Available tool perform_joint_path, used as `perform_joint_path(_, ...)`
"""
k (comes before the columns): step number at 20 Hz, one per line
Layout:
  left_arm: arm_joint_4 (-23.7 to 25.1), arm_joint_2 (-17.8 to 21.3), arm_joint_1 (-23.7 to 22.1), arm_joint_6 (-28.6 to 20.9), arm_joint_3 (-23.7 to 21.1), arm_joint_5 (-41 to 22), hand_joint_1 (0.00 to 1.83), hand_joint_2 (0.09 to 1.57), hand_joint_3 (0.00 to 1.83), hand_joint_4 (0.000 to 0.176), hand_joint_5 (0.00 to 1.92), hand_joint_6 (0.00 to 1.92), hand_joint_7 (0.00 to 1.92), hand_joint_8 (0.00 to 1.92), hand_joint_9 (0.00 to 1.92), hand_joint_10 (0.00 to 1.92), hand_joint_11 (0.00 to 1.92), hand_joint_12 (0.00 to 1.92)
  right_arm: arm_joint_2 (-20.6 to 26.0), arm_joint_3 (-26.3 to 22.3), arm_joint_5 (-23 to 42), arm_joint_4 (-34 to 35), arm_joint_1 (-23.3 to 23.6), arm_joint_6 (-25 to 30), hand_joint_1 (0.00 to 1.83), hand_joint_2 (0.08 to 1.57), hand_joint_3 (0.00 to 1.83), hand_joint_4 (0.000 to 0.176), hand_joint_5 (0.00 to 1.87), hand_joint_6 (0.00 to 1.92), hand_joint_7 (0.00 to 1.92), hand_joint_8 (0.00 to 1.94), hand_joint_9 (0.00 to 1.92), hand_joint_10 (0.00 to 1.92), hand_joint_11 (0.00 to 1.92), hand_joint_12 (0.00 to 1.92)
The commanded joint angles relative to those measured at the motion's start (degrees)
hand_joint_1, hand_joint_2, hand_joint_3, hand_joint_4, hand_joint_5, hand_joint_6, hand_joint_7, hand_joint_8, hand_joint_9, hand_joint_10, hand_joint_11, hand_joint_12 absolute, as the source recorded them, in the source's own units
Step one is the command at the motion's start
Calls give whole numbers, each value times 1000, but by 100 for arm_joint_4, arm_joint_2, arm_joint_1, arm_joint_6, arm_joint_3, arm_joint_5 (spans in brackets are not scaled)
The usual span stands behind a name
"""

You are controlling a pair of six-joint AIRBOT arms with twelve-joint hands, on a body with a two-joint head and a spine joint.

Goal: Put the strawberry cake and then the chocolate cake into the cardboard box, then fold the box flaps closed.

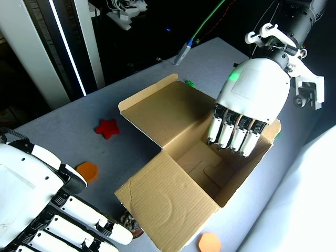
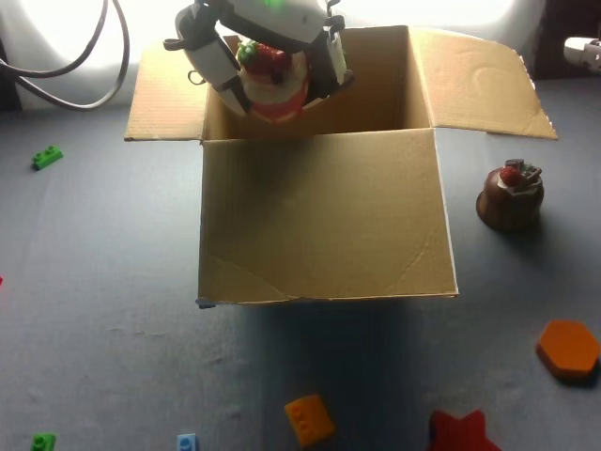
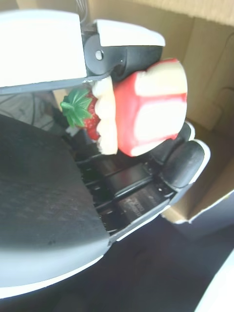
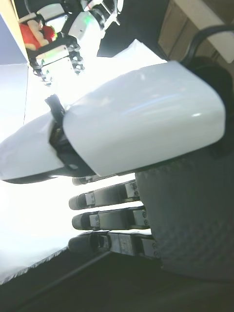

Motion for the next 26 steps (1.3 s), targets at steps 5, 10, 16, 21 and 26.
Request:
perform_joint_path(5,-361,41,-86,58,65,201,1169,1177,0,0,636,279,721,252,786,561,572,1172,22,64,541,-105,2,-51,1080,1097,0,35,35,11,109,8,126,5,0,731)
perform_joint_path(10,-328,42,-124,58,89,205,925,1167,0,3,275,0,326,0,436,1,134,947,-45,131,571,-105,-22,-62,1088,1096,0,38,16,0,102,6,133,7,0,672)
perform_joint_path(16,-237,45,-249,71,175,204,890,1094,0,41,110,0,220,0,270,1,0,924,-167,283,621,-105,-110,-66,1079,1104,1,37,0,0,63,0,107,0,0,544)
perform_joint_path(21,-158,137,-436,77,312,129,864,1101,4,35,140,8,240,6,286,5,0,947,-317,390,597,-93,-254,-65,1093,1088,0,40,6,2,86,1,134,9,0,645)
perform_joint_path(26,-52,530,-625,23,235,-27,850,1102,2,41,128,1,225,1,279,1,0,927,-621,852,137,468,-345,-66,1117,1092,0,31,10,1,83,2,111,5,0,529)
